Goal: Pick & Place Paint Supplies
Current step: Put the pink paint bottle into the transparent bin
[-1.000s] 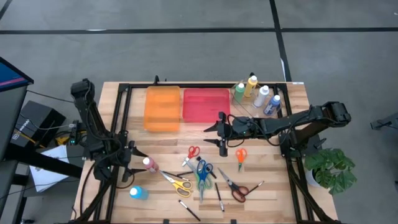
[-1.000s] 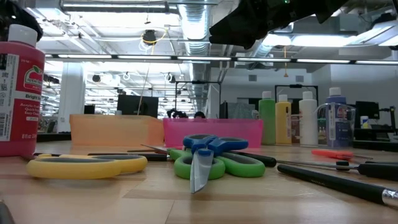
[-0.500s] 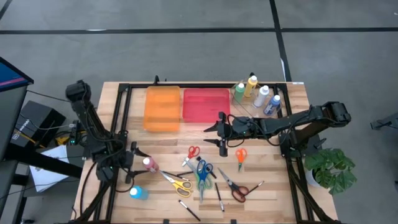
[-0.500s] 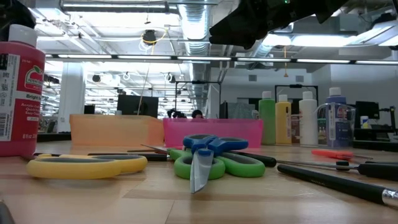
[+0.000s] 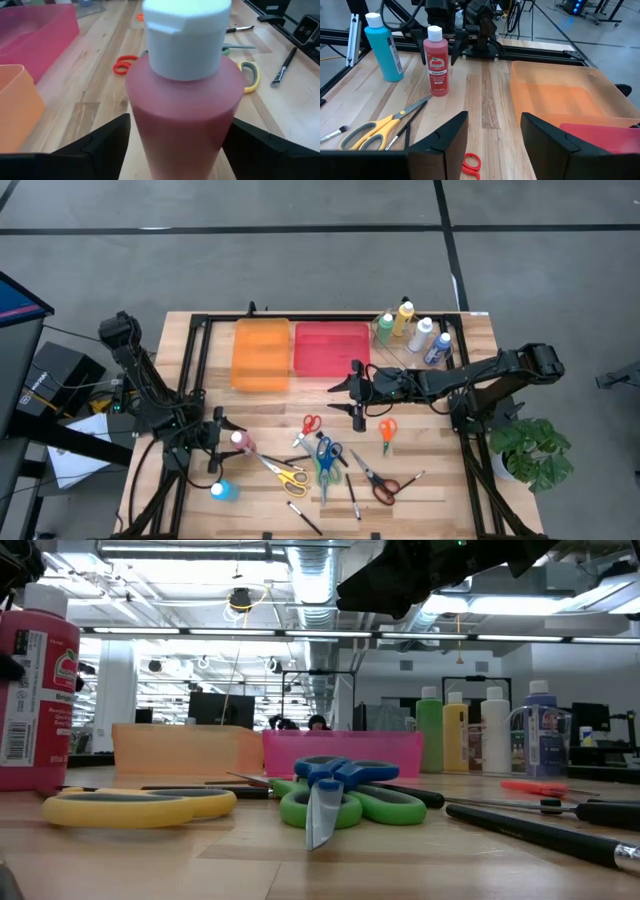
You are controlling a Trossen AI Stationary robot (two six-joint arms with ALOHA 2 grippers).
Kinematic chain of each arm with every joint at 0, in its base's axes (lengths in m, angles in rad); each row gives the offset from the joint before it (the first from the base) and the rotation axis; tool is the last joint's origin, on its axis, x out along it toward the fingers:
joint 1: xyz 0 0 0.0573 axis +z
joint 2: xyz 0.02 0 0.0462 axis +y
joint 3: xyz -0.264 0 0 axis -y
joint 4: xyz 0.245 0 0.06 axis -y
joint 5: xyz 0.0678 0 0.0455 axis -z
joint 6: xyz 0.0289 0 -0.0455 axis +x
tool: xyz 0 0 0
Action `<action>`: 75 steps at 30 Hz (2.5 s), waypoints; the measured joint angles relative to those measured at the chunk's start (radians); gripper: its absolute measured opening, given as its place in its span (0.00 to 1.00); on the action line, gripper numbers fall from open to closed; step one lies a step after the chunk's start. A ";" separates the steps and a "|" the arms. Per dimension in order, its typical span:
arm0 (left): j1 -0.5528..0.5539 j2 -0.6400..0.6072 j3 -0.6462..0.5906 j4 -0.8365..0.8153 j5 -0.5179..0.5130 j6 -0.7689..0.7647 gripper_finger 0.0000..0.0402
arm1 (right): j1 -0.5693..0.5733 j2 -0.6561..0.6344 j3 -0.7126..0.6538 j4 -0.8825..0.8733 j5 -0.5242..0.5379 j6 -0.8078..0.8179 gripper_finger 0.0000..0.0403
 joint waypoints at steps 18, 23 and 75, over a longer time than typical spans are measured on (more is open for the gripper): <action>0.111 0.025 0.000 0.152 -0.018 0.075 0.58 | 0.000 0.000 0.000 0.044 0.000 -0.003 0.45; 0.219 0.025 0.000 0.326 0.091 0.300 0.58 | 0.000 0.000 0.000 0.043 0.000 -0.008 0.45; 0.960 0.280 0.214 0.457 0.895 0.744 0.58 | -0.025 0.451 0.792 -0.670 -0.084 -0.172 0.62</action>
